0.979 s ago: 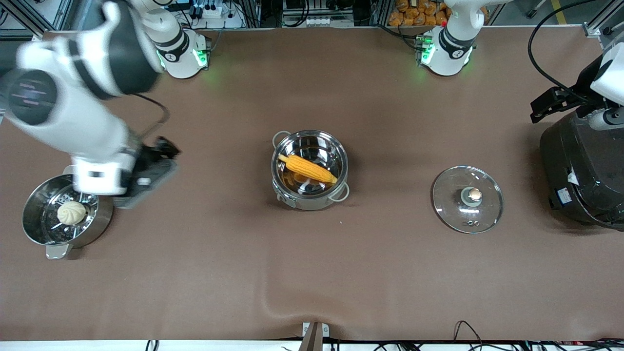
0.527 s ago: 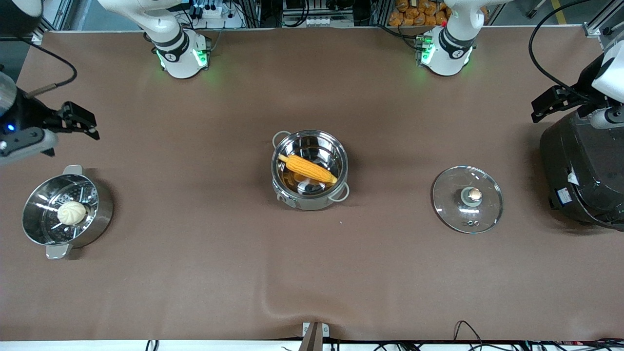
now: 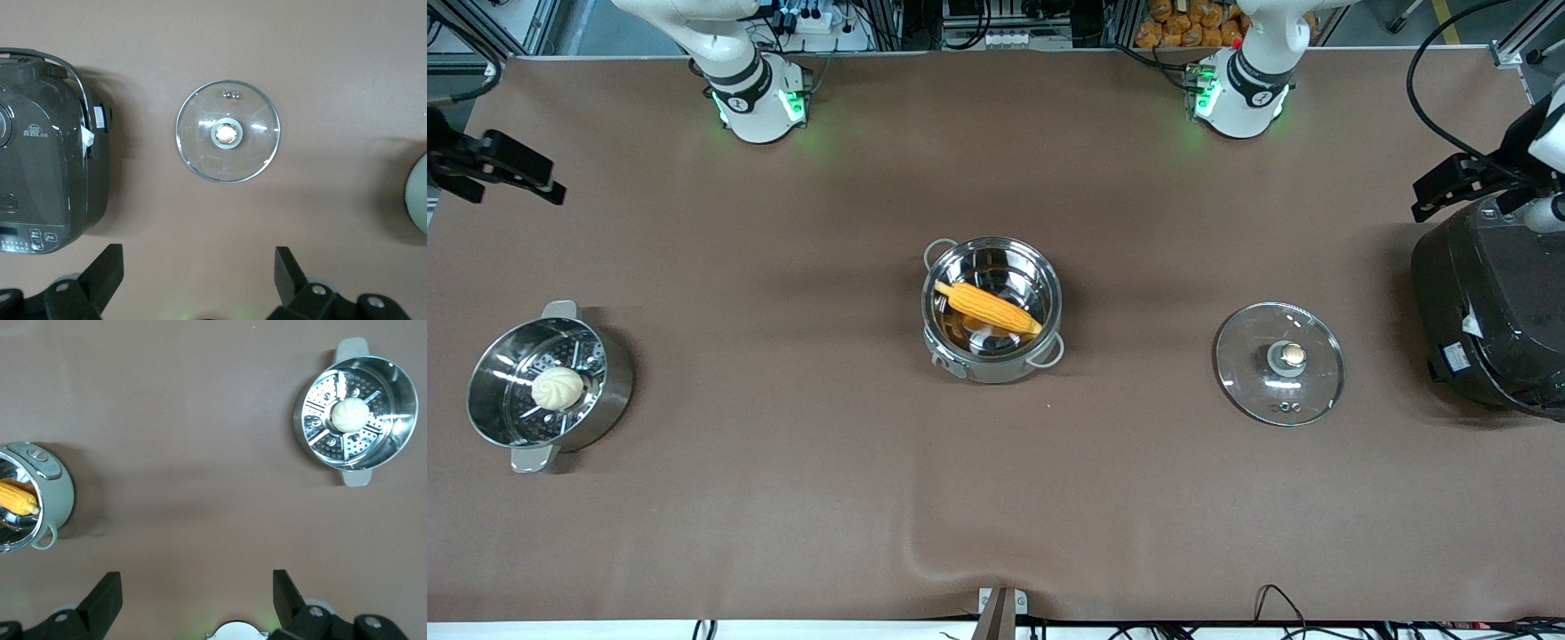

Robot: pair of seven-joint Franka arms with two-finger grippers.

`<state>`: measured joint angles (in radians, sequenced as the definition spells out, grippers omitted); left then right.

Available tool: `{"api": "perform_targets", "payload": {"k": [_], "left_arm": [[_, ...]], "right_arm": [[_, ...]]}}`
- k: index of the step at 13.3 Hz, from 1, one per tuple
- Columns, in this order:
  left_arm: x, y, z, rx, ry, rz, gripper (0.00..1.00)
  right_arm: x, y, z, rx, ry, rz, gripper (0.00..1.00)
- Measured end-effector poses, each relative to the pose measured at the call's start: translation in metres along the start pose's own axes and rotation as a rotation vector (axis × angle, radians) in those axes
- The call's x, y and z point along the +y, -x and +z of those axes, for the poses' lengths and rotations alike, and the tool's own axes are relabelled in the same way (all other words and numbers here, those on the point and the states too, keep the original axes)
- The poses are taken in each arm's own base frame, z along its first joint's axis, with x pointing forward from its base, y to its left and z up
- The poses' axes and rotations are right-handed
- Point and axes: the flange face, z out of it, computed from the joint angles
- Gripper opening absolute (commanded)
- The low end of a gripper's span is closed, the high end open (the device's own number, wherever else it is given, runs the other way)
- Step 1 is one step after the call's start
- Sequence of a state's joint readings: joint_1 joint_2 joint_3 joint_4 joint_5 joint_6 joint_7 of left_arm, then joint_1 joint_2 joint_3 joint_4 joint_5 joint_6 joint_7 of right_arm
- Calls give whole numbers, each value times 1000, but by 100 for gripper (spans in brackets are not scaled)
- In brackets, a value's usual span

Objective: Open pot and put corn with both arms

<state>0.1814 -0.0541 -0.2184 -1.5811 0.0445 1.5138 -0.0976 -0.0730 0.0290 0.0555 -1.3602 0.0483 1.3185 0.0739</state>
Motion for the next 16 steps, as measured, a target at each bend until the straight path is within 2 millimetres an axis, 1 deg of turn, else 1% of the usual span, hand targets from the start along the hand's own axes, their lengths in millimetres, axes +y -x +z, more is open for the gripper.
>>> {"api": "perform_targets", "payload": {"k": [3,5,8,11,16], "left_arm": [[-6,0,0,0,0,6,100],[-7,0,0,1,0,11,100],[-8,0,-2,3,0,35,100],[-9,3,-6,12,-2,58,100],[-3,6,-9,8,3,106,100]], "right_arm": [[30,-2,0,0,-1,6,100],[39,-2,1,0,9,-2,100],[36,-3,2,3,55,-16,100],[33,-5,3,11,62,-22,100],[30,-9,6,32,62,-30,100]]}}
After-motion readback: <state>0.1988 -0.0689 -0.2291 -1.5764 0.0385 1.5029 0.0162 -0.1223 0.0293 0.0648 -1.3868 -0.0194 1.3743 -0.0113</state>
